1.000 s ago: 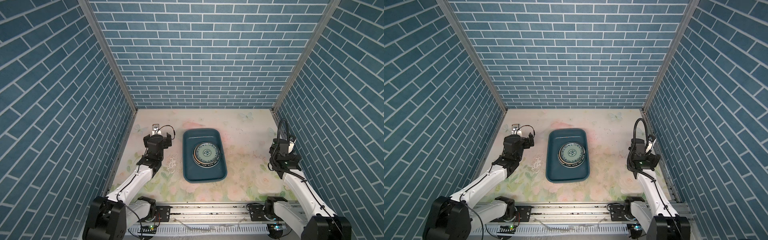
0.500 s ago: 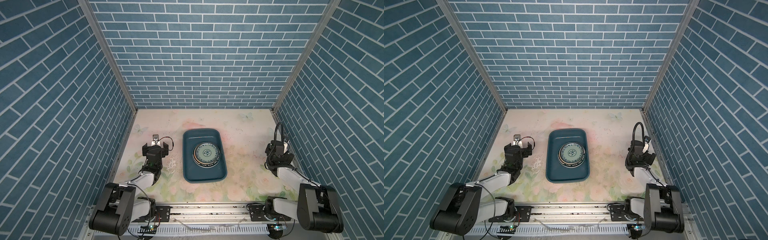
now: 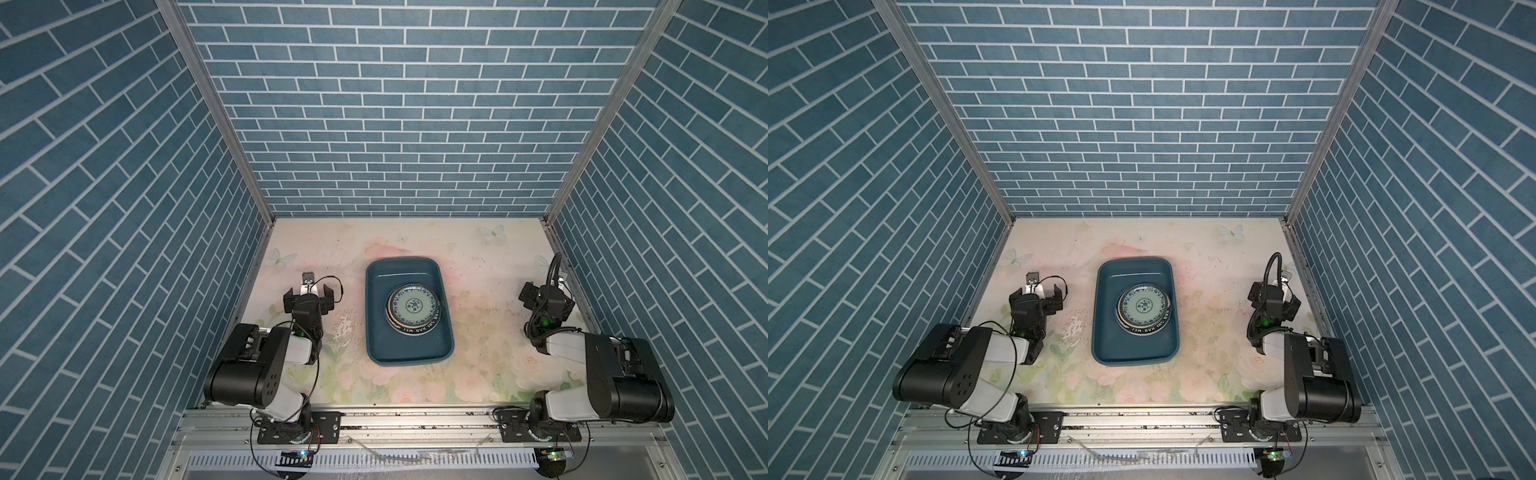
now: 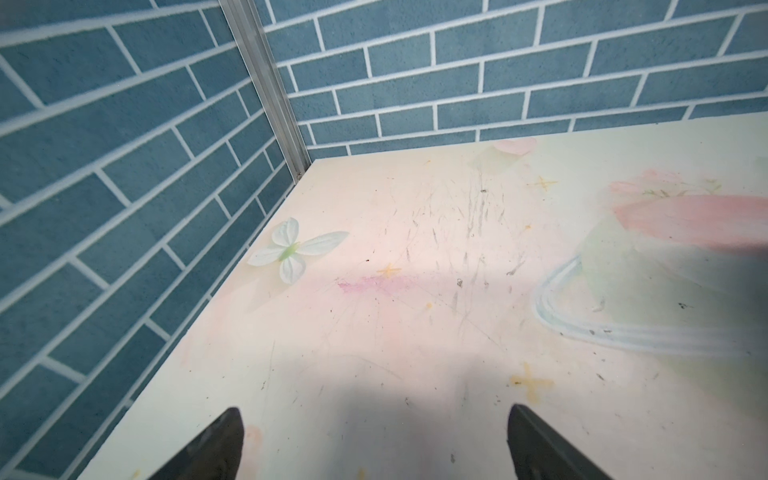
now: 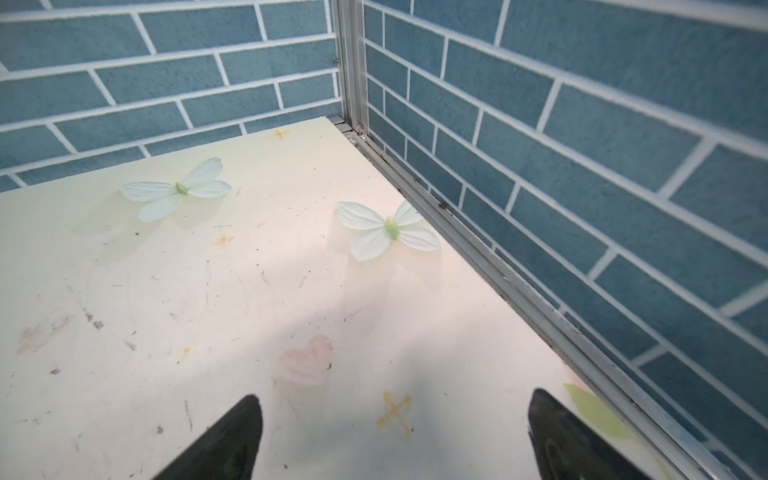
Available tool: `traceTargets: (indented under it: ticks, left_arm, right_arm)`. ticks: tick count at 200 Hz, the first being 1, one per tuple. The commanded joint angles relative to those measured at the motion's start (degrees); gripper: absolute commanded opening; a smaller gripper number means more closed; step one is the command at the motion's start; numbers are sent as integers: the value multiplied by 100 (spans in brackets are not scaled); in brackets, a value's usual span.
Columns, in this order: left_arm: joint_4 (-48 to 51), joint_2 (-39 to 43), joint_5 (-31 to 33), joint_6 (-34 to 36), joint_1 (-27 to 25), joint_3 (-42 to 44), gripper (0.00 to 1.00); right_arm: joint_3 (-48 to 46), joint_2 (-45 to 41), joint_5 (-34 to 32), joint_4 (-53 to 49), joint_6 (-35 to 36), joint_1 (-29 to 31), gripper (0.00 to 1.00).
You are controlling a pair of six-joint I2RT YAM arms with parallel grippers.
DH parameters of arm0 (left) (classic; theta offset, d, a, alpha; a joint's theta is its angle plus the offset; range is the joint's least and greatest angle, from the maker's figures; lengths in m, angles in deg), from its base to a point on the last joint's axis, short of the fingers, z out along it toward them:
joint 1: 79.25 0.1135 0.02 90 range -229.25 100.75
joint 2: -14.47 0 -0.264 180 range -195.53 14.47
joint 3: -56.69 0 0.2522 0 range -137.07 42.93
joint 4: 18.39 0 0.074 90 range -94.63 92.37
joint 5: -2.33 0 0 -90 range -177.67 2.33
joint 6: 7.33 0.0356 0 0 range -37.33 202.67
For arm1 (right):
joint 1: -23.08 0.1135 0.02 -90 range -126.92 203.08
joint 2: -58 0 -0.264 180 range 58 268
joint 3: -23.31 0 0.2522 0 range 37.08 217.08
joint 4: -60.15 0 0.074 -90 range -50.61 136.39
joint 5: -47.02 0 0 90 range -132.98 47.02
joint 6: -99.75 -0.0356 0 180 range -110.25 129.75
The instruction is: Place the plates into the plastic bin on the countertop
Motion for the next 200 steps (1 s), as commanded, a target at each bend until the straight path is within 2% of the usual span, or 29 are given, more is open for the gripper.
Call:
traceTargets:
  ticks: [1,31,49,58,63,68,78,86,93,102,200]
  left_arm:
    - [-131,-31,-341,28,123,-207,100]
    - [878,25,-956,44,282,-665,100]
    - [952,32,-1077,-49,383,-699,100]
    - [893,4,-1089,-58,389,-684,100]
    - [911,14,-1094,-52,391,-689,100]
    - [943,19,-1099,-58,397,-699,100]
    - [923,11,-1098,-54,397,-699,100]
    - [952,14,-1083,-58,401,-710,100]
    - [945,12,-1079,-58,396,-707,100]
    - [954,10,-1067,-51,389,-705,100]
    - [955,9,-1048,-50,389,-719,100]
  right_arm:
    - [-51,45,255,502,212,-20,99]
    - [101,189,599,378,361,-20,99]
    - [222,402,1140,355,547,-20,99]
    - [164,741,1331,816,657,-24,98]
    - [159,735,1334,893,667,-20,99]
    - [202,595,1335,489,615,-26,99]
    - [148,738,1347,865,639,-28,99]
    - [205,644,1321,562,605,-28,99]
    - [182,732,1341,790,649,-28,99]
    - [228,666,1334,551,630,-30,99]
    - [228,700,1300,622,661,-24,99]
